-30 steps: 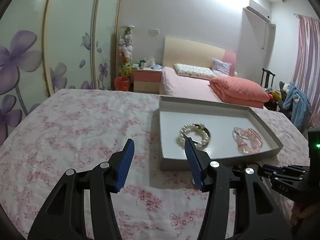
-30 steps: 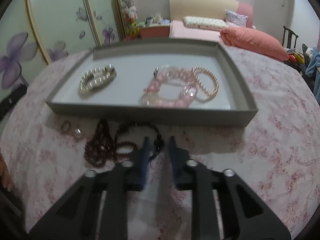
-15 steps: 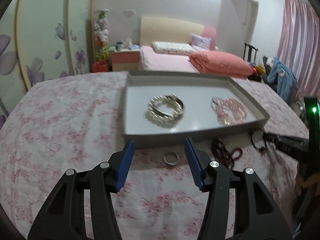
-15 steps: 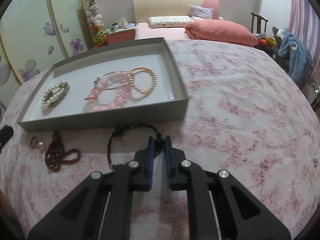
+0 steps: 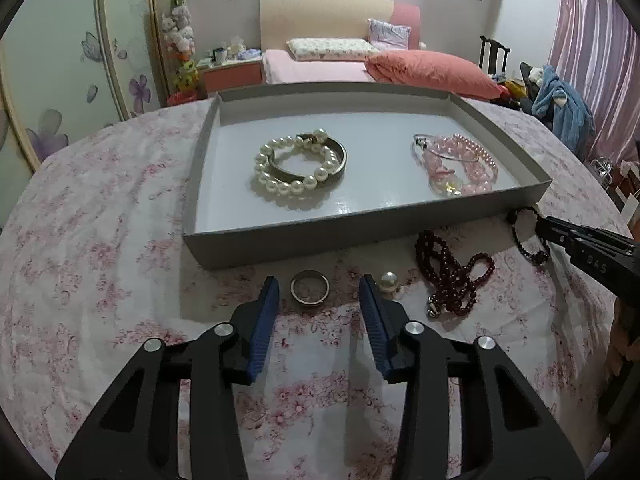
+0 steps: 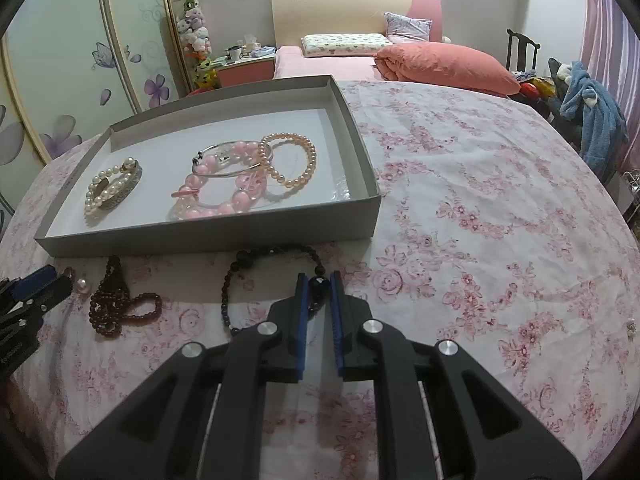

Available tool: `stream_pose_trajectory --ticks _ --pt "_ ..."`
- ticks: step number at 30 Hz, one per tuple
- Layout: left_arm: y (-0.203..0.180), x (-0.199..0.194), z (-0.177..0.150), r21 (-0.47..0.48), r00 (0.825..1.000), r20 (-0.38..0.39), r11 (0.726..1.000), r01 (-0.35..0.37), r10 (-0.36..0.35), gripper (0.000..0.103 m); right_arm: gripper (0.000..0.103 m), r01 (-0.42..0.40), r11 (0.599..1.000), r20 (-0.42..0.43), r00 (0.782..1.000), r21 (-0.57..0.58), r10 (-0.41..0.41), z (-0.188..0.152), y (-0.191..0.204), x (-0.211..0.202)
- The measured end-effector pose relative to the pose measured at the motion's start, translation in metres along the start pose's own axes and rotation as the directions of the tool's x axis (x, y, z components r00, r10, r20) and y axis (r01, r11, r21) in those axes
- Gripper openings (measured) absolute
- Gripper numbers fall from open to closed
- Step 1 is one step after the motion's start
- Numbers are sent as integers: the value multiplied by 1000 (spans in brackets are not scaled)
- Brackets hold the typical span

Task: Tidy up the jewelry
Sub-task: 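Lower the right gripper onto the dark bead necklace and close it, then grasp the silver ring with the left gripper while the right gripper holds the necklace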

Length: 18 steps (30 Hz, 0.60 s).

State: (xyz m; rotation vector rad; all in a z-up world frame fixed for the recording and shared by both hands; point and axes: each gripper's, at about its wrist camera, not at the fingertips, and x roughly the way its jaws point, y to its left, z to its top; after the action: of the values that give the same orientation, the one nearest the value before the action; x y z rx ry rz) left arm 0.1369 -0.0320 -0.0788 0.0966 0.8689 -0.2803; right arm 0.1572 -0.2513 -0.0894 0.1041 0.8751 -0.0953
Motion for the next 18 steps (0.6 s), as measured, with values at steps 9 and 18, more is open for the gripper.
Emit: stream_pose_trajectory --ticks 9,18 --pt "0 7 6 -3 999 -11 1000 -31 31 23 12 -19 1000 -1 1000 -9 19 -1 2 1" --pt "7 -1 -2 -19 999 -12 999 -38 38 23 12 -44 999 -4 999 -22 44 -1 7 1"
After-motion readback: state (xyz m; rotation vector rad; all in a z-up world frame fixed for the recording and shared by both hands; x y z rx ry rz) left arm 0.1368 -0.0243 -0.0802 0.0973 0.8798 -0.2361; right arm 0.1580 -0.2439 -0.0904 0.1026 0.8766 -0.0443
